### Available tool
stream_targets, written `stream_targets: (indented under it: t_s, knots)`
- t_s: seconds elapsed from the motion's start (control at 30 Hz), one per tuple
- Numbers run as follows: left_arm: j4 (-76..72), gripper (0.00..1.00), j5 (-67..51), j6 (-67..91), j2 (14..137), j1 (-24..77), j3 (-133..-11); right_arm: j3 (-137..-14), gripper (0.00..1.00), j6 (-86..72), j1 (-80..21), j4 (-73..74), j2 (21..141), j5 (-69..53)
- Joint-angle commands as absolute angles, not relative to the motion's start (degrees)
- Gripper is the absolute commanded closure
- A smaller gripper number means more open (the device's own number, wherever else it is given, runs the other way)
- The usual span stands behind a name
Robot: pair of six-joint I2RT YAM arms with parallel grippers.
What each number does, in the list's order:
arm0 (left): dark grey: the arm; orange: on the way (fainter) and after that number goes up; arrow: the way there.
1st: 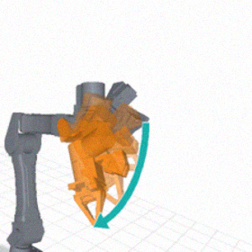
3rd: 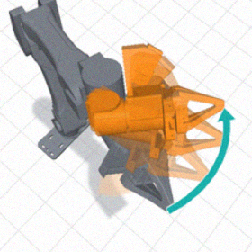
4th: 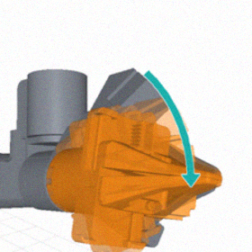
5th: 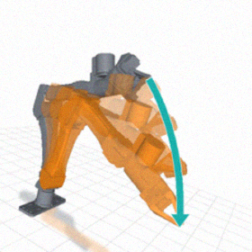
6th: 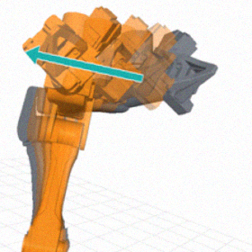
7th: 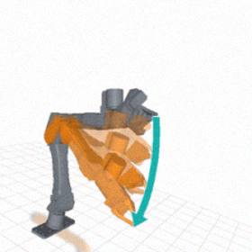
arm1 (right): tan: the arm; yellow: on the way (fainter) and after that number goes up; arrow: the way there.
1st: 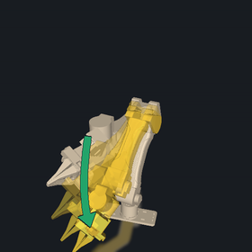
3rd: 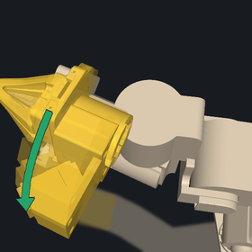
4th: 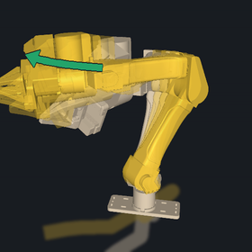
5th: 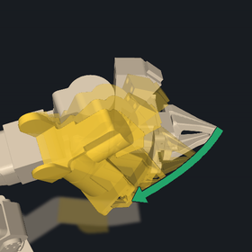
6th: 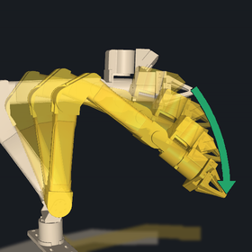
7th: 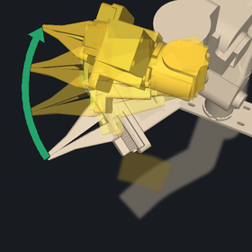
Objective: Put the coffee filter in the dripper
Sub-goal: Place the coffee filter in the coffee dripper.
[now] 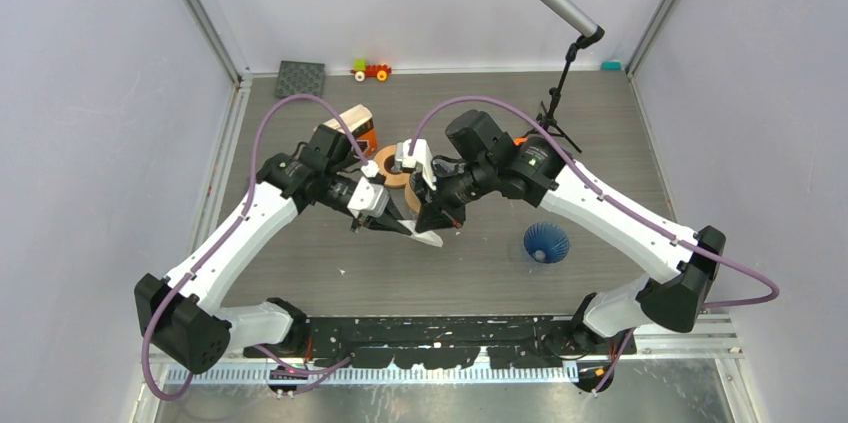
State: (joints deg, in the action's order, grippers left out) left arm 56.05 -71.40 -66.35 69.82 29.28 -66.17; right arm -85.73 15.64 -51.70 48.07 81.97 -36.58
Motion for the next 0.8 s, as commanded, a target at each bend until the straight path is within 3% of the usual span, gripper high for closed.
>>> stream_targets:
  t_s: [0.0,0.33,0.77]
  knots:
    - [50.7,1.00,-71.8,-60.2,68.9,28.6,-66.2,-85.5,0.96,15.4,-51.9,46.1,78.8,-35.6]
    - [45.3,1.00,-71.9,-51.9,69.0,27.9,-65.7,-83.9,0.74,15.8,-51.2,45.7,76.9,-33.6]
    - [36.5,1.00,-75.4,-41.1,69.2,26.4,-65.0,-80.6,0.69,16.1,-50.7,43.1,75.7,-30.4]
